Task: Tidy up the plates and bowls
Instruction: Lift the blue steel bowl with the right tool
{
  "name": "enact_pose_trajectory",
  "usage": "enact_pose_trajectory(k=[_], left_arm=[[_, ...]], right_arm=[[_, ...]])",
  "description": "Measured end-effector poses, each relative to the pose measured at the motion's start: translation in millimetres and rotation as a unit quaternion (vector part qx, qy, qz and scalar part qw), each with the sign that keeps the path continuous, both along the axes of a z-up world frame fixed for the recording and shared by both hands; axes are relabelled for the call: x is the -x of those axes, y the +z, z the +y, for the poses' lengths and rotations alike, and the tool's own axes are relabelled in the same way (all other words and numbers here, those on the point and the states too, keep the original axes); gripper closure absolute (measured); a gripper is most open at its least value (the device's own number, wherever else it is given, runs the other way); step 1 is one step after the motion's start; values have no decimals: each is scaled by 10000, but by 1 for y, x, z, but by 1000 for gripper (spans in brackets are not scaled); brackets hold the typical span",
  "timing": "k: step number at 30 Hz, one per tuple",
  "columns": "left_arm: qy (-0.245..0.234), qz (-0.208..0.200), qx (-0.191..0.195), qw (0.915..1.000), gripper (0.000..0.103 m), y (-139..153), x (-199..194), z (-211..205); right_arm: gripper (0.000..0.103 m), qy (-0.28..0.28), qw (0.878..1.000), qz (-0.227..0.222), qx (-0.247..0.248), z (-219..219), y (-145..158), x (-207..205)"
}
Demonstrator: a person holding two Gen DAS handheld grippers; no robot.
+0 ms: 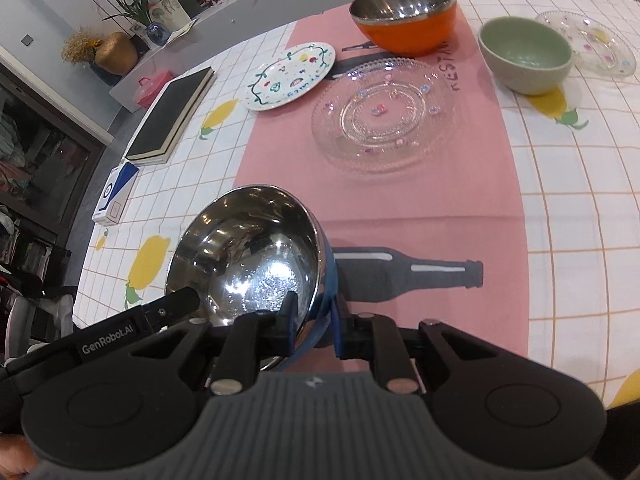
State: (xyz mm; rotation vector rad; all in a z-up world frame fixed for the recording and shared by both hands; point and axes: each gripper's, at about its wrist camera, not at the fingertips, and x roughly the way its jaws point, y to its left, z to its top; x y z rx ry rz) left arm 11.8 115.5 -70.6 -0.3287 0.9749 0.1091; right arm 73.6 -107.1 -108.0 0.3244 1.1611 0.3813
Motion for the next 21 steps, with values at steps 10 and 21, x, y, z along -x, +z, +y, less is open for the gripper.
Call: enact_pose_trajectory(k=[10, 21], left_arm=[[118, 180, -147, 9997, 92, -6, 1, 2], [57, 51, -314, 9995, 71, -1, -1, -3]], right_arm=[[88, 59, 9999, 87, -28, 6, -10, 1], [63, 192, 9997, -94, 127, 9, -2, 2]])
